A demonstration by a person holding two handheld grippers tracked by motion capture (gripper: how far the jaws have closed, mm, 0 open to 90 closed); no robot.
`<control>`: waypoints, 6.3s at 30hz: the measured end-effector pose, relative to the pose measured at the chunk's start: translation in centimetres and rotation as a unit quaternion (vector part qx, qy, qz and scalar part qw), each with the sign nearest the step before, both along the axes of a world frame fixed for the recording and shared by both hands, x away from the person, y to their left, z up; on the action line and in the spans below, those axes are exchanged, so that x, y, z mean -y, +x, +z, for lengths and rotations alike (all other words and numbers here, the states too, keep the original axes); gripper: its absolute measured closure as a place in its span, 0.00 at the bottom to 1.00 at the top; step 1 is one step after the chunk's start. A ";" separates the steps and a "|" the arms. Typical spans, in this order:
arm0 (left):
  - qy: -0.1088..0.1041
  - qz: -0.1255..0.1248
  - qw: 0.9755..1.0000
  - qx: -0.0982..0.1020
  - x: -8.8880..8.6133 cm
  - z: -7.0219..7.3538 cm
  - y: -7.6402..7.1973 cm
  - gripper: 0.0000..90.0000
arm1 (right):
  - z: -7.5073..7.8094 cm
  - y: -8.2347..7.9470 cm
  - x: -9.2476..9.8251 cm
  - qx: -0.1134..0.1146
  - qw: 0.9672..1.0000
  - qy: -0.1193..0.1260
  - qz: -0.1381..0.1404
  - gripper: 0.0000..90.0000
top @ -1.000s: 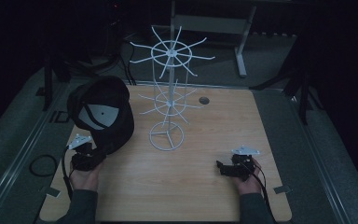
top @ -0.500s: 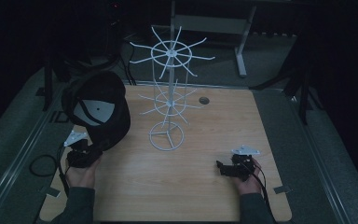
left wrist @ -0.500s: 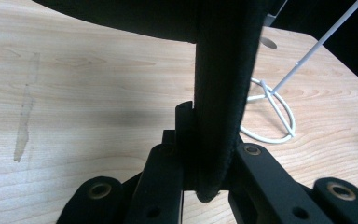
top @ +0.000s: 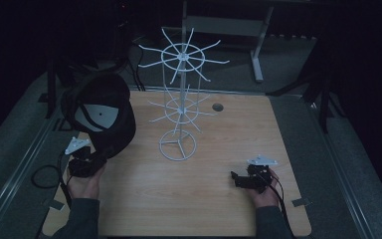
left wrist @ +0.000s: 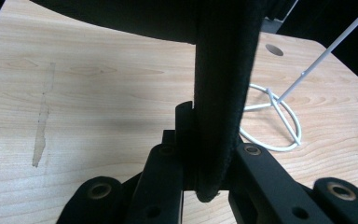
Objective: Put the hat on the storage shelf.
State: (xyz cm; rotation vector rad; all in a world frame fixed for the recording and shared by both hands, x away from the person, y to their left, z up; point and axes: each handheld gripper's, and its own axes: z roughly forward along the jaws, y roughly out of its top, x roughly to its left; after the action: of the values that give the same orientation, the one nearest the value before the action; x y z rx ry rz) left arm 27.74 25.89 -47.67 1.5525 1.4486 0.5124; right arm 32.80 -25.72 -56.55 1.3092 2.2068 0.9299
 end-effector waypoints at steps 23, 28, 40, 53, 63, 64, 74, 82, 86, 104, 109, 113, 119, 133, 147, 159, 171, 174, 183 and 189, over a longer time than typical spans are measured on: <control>0.010 0.000 1.000 0.009 0.1 1.3 0.0 0.96 | 0.0 0.0 0.0 0.000 1.000 0.000 0.000 0.14; 0.019 0.001 1.000 0.014 0.3 1.8 -0.1 0.96 | 0.0 0.0 0.0 0.000 1.000 -0.001 0.000 0.14; 0.028 0.004 0.999 0.020 0.5 2.8 -0.1 0.96 | 0.0 0.0 0.0 0.001 1.000 -0.001 0.001 0.14; 0.042 0.005 0.999 0.027 0.9 3.8 0.1 0.96 | 0.0 0.0 0.0 0.001 1.000 -0.001 -0.001 0.14; 0.052 0.002 0.998 0.033 1.2 4.6 0.3 0.96 | 0.0 0.0 0.0 0.000 1.000 0.000 -0.001 0.14; 0.052 0.002 0.998 0.033 1.2 4.7 0.3 0.96 | 0.0 0.0 0.0 0.000 1.000 0.000 -0.001 0.14; 0.058 0.001 0.998 0.037 1.4 5.3 0.5 0.96 | 0.0 0.0 0.0 0.000 1.000 0.000 -0.001 0.14; 0.062 0.000 0.997 0.040 1.6 5.6 0.5 0.96 | 0.0 0.0 0.0 0.000 1.000 0.000 -0.001 0.14; 0.063 0.001 0.997 0.041 1.6 5.8 0.6 0.96 | 0.0 0.0 0.0 0.000 1.000 0.001 0.000 0.14; 0.072 0.001 0.996 0.047 2.2 6.5 0.8 0.96 | 0.0 0.0 0.0 0.000 1.000 0.001 0.001 0.14; 0.074 0.001 0.996 0.049 2.4 6.7 0.8 0.96 | 0.0 0.0 0.0 0.000 1.000 0.001 0.002 0.14; 0.077 0.001 0.996 0.051 2.5 6.9 0.9 0.96 | 0.0 0.0 -0.1 0.000 1.000 0.001 0.002 0.14; 0.079 -0.002 0.995 0.052 2.7 7.2 0.9 0.96 | 0.0 0.0 0.0 0.000 1.000 0.001 0.002 0.14; 0.079 -0.006 0.995 0.057 3.0 7.6 1.0 0.96 | 0.0 0.0 -0.1 0.000 1.000 0.001 0.002 0.14; 0.092 -0.007 0.994 0.064 3.5 8.2 1.1 0.96 | 0.0 0.0 0.0 0.000 1.000 0.001 0.003 0.14; 0.103 -0.006 0.992 0.073 4.0 8.7 1.1 0.96 | 0.0 0.0 0.0 0.001 1.000 0.000 0.003 0.14; 0.118 -0.006 0.990 0.083 4.7 8.9 1.0 0.96 | 0.0 0.0 0.0 0.001 1.000 0.000 0.003 0.14; 0.122 -0.004 0.989 0.085 4.9 9.0 1.0 0.96 | 0.0 0.0 0.0 0.001 1.000 0.001 0.003 0.14; 0.140 0.001 0.986 0.089 5.2 8.9 0.9 0.96 | 0.0 0.0 0.0 0.001 1.000 0.001 0.003 0.14; 0.143 0.001 0.985 0.092 5.4 8.9 0.8 0.96 | 0.0 0.0 0.0 0.001 1.000 0.001 0.003 0.14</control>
State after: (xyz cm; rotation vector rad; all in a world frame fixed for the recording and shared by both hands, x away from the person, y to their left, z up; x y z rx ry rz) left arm 28.58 20.52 -38.74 1.6764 1.2762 0.8716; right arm 32.79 -25.67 -56.55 1.3026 2.2103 0.9344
